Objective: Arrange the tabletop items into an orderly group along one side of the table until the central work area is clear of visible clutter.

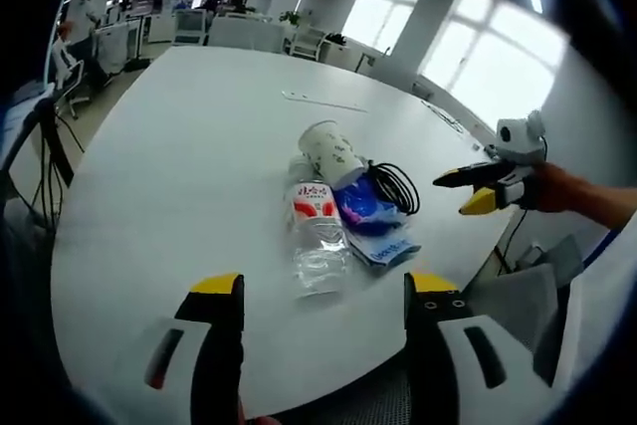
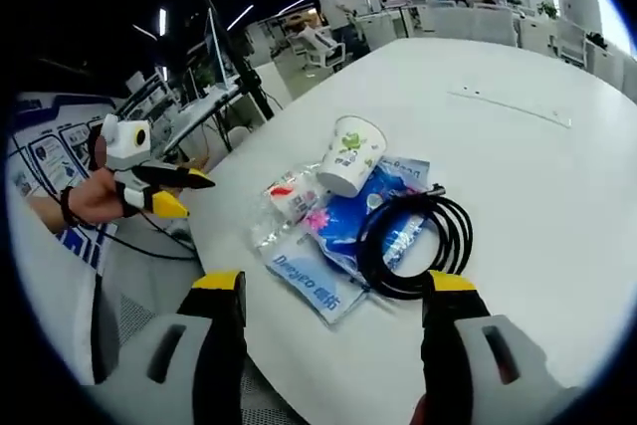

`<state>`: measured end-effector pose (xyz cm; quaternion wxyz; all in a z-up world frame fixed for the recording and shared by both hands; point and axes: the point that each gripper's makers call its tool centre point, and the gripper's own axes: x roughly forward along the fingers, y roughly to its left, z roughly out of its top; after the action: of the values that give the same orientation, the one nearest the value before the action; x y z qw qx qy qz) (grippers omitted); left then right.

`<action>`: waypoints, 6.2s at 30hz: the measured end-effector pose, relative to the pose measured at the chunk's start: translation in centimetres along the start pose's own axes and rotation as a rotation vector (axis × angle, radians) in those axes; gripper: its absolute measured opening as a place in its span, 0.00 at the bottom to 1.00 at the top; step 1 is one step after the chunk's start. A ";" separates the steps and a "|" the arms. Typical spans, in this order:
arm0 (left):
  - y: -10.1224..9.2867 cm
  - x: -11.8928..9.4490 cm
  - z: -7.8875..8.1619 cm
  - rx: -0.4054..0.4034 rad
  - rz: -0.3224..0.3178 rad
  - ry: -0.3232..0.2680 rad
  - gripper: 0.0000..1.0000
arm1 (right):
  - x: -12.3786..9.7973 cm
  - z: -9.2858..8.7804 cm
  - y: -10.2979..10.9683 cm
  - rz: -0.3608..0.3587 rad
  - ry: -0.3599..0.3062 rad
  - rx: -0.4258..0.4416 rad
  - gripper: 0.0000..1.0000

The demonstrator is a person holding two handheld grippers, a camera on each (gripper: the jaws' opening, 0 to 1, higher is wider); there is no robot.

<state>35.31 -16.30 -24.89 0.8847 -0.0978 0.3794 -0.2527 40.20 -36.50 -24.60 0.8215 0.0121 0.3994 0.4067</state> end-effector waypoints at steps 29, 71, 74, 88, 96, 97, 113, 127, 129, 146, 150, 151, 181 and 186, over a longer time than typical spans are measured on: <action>0.4 -0.4 -0.3 -0.037 0.007 -0.015 0.66 | 9.0 7.9 0.7 0.012 -0.023 0.058 0.71; 0.0 -0.8 -0.3 -0.009 -0.012 0.000 0.66 | 11.9 5.6 -1.2 -0.076 -0.027 0.281 0.38; -0.1 -0.7 0.1 -0.008 -0.018 -0.006 0.65 | 11.4 5.6 -1.3 -0.078 -0.034 0.266 0.37; -0.7 -0.3 2.5 -0.008 -0.058 -0.044 0.64 | 8.5 4.3 -0.5 -0.068 -0.043 0.139 0.38; -1.7 0.3 4.0 0.000 -0.089 -0.071 0.63 | 7.3 2.5 1.2 -0.034 -0.003 0.029 0.37; -2.0 0.5 4.1 0.003 -0.095 -0.073 0.63 | 7.2 2.5 1.4 -0.032 -0.004 0.023 0.37; -5.1 1.5 5.4 0.053 -0.147 -0.078 0.62 | 5.7 3.1 4.7 -0.009 -0.002 -0.214 0.37; -7.0 2.0 6.1 0.114 -0.198 -0.094 0.54 | 5.7 1.3 7.7 0.027 0.074 -0.422 0.36; -7.3 2.1 5.9 0.125 -0.208 -0.089 0.52 | 5.8 1.2 8.0 0.032 0.079 -0.443 0.36; -8.8 2.6 4.3 0.173 -0.274 -0.027 0.26 | 5.8 0.9 10.4 0.067 0.084 -0.630 0.36; -9.1 2.8 4.1 0.169 -0.294 -0.022 0.16 | 5.9 0.9 10.8 0.071 0.076 -0.636 0.36; -9.2 2.8 4.1 0.161 -0.306 -0.022 0.14 | 5.9 0.8 10.9 0.072 0.077 -0.645 0.37; -7.5 2.3 5.5 0.138 -0.256 -0.080 0.00 | 4.4 -0.9 9.0 0.031 0.083 -0.570 0.45; -6.1 2.2 5.8 0.139 -0.204 -0.090 0.00 | 3.4 -1.5 7.8 -0.003 0.074 -0.510 0.45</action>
<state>38.48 -22.76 -20.02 0.8752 -0.0859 0.3089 -0.3623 35.28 -29.44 -25.11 0.7834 -0.2110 0.3138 0.4933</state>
